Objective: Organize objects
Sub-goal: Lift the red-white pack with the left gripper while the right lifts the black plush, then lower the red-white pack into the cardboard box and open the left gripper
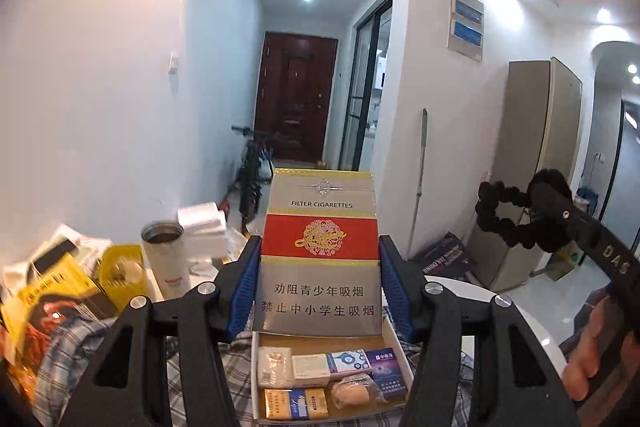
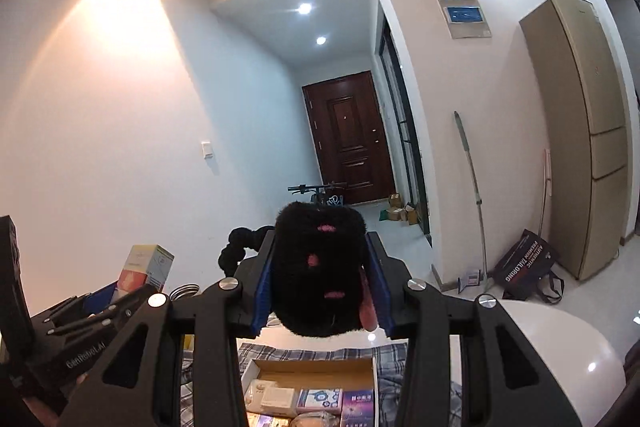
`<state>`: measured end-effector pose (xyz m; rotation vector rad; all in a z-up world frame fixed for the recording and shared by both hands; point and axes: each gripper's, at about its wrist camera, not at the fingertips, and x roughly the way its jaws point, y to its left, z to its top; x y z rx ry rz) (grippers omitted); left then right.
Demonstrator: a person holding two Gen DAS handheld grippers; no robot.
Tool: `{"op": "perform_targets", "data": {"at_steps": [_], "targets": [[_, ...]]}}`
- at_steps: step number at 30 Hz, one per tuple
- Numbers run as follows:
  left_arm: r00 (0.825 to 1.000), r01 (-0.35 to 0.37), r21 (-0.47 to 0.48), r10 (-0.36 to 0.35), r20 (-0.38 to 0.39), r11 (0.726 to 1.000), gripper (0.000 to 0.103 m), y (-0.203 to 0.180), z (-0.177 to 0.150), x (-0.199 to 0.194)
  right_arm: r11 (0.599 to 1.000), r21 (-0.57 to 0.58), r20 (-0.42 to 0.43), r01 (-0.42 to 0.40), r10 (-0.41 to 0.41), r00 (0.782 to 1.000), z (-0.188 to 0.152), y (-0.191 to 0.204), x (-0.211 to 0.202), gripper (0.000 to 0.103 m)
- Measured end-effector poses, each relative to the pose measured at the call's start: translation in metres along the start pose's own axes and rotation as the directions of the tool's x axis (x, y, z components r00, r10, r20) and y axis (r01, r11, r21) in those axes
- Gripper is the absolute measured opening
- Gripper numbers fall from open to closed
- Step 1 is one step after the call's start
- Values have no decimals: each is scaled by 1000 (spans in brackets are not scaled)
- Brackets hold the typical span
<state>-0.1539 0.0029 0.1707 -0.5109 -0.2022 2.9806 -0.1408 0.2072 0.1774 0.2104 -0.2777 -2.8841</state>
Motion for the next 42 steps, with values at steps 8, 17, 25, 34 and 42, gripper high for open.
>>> {"op": "perform_targets", "data": {"at_steps": [8,17,25,34,42], "targets": [[993,-75,-13,74,-91,997,58,36,-22,55,1000,14,-169,0,2,986,-50,-18,66,40],[984,-63,21,66,-164,998,59,41,-53,101,999,31,-246,16,-8,969,-68,-38,92,40],[905,-97,-29,76,-418,995,59,59,-115,190,1000,2,-351,22,-20,936,-96,-44,118,40],[806,-140,-4,111,-581,990,59,60,-154,219,999,43,-414,24,-4,910,-108,-54,130,40],[783,-144,-29,96,-615,989,58,63,-158,223,998,47,-434,32,-9,901,-109,-58,133,40]]}}
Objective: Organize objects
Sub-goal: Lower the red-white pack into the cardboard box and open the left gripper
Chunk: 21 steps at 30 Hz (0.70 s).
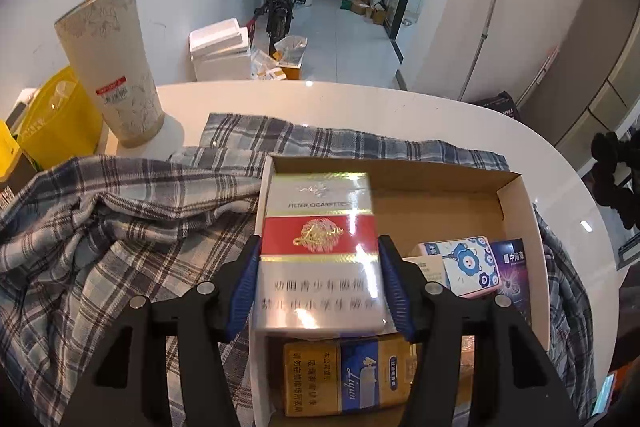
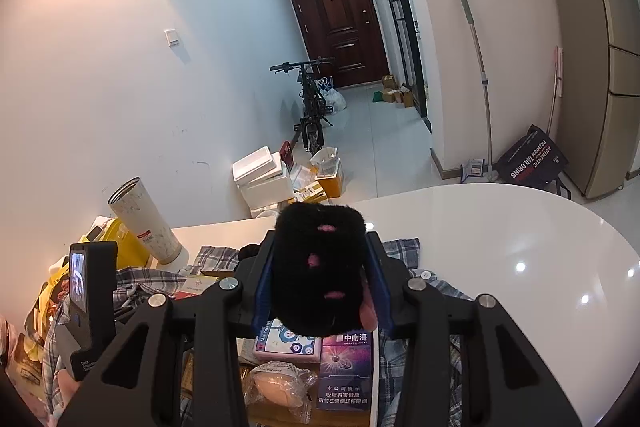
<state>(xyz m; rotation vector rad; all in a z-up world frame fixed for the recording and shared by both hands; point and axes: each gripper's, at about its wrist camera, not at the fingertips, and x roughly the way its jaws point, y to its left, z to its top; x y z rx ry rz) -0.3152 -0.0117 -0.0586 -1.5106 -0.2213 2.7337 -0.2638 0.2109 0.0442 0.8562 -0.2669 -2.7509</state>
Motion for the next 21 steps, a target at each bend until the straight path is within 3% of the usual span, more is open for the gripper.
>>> {"op": "perform_targets", "data": {"at_steps": [13,14,17,21], "targets": [[1000,7,-14,-8,-24,1000,58,4,3,-1,1000,-9,1,16,-16,1000,1,1,0,40],[1000,13,-17,-13,-25,1000,60,4,3,-2,1000,-9,1,17,-17,1000,1,1,0,40],[998,54,-12,-55,-26,998,78,5,7,-10,1000,-8,4,19,-19,1000,2,0,0,40],[995,50,-17,-48,83,999,82,15,14,-42,1000,7,14,11,-11,1000,4,-2,-2,40]]}}
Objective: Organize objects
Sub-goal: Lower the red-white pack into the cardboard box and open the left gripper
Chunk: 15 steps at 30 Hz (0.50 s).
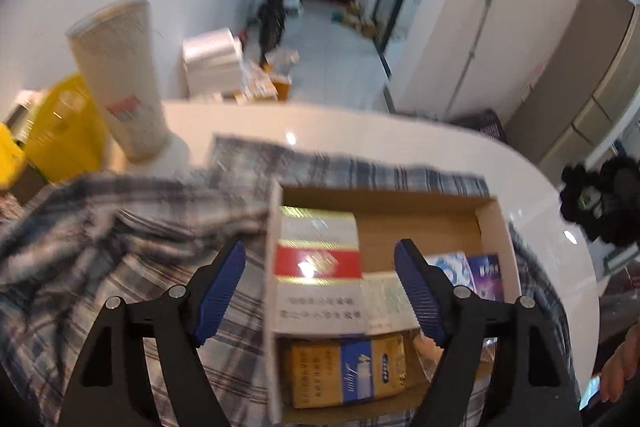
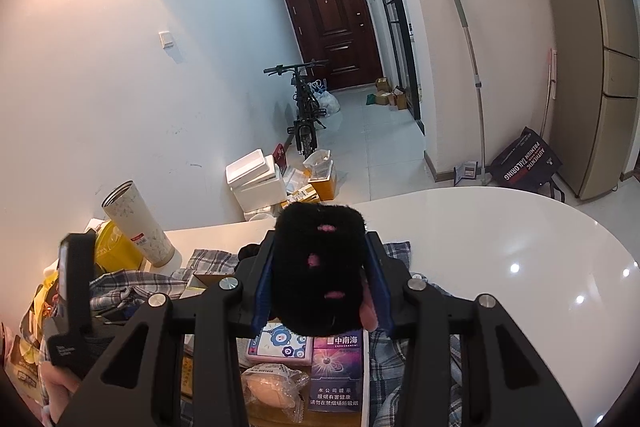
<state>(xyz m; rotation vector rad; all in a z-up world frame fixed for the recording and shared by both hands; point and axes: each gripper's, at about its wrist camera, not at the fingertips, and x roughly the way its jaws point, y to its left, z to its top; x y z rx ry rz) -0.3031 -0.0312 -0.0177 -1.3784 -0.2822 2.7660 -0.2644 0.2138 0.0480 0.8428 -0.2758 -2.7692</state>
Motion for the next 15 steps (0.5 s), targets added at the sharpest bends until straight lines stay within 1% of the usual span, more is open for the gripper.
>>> {"op": "perform_targets", "data": {"at_steps": [2,3,4,5,6,7,8,9,11,15], "targets": [[998,-2,2,2,61,1000,83,3,3,-15,1000,2,8,-7,7,1000,1,-1,-1,40],[997,-4,6,3,79,1000,83,5,4,-20,1000,2,11,-10,10,1000,1,-1,-1,40],[997,-8,6,7,75,1000,81,6,5,-20,1000,2,13,-9,9,1000,1,-2,-1,40],[999,-4,1,4,53,1000,61,7,5,-18,1000,2,12,-6,6,1000,1,-2,0,40],[1000,9,-4,-9,29,1000,38,8,5,-15,1000,2,10,-3,2,1000,1,-1,0,40],[999,33,-13,-33,-11,999,33,9,5,-8,1000,3,6,0,0,1000,0,-1,1,40],[997,62,-22,-63,-51,998,26,10,4,-1,1000,3,2,3,-3,1000,0,-1,3,40],[994,75,-25,-77,-74,997,17,9,3,5,1000,2,-1,4,-4,1000,0,-1,3,40],[994,51,-12,-52,-95,999,17,5,0,13,1000,-2,-4,7,-7,1000,-1,0,4,40],[990,38,5,-37,-134,999,17,0,-5,28,1000,-12,-8,11,-11,1000,-2,1,7,40]]}}
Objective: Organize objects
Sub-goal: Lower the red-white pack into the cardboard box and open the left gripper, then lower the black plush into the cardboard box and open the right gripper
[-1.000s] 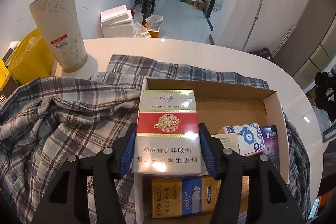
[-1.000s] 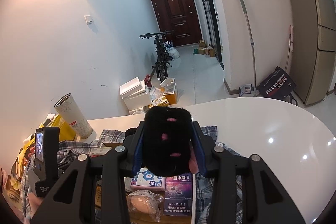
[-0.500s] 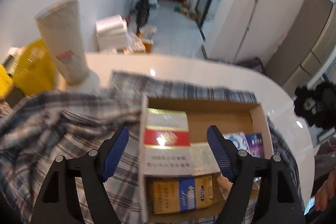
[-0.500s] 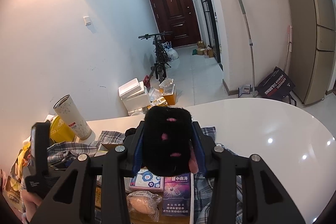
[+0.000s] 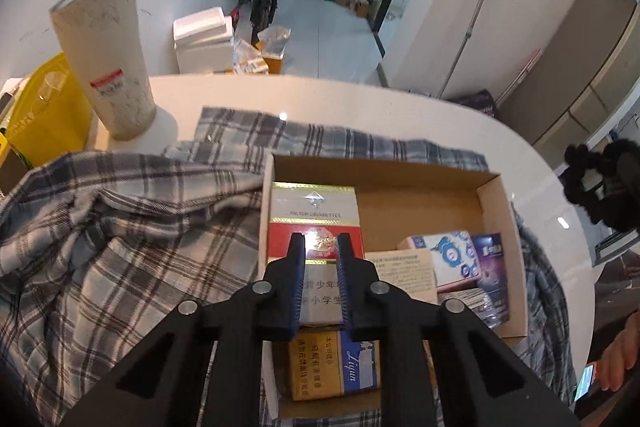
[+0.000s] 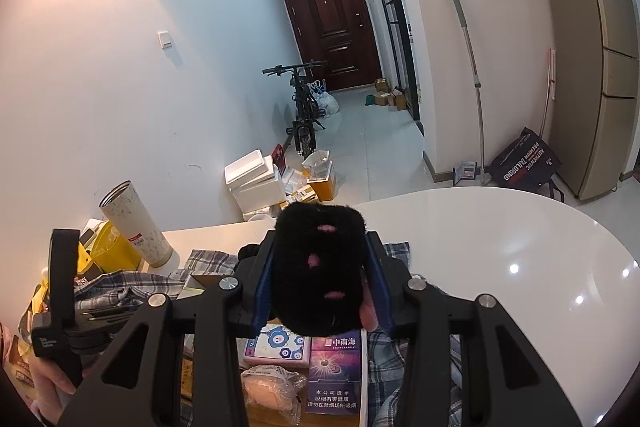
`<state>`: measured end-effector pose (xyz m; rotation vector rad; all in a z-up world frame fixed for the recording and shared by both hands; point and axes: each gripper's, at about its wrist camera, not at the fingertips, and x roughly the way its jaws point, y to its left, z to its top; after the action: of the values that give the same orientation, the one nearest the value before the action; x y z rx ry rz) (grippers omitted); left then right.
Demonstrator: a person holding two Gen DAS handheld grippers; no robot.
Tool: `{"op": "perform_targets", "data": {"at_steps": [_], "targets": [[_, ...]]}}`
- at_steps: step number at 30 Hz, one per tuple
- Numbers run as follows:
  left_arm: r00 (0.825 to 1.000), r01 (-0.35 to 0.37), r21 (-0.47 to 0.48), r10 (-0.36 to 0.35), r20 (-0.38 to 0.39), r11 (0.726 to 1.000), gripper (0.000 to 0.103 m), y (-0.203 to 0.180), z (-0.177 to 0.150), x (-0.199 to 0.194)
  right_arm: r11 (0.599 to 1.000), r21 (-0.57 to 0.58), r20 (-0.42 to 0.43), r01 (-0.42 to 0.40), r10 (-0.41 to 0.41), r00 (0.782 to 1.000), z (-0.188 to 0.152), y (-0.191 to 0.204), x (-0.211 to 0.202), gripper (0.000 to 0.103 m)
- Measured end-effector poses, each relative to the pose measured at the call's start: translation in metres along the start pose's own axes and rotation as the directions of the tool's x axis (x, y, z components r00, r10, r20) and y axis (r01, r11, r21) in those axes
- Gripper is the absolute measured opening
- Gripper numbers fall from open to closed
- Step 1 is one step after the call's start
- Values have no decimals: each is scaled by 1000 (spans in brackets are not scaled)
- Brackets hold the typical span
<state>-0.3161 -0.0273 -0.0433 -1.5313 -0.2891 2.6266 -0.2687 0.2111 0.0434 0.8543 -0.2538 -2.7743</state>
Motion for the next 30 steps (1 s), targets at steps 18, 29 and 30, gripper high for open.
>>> {"op": "perform_targets", "data": {"at_steps": [18,29,30], "targets": [[932,-68,24,54,359,997,87,-16,-8,-53,1000,-5,-53,2,-2,999,-21,-7,45,40],[915,-190,109,136,381,976,89,-39,-9,-53,1000,11,-180,-12,14,984,-47,-6,88,42],[914,-178,112,122,387,978,89,-38,-9,-54,1000,11,-186,-13,15,982,-49,-7,90,42]]}}
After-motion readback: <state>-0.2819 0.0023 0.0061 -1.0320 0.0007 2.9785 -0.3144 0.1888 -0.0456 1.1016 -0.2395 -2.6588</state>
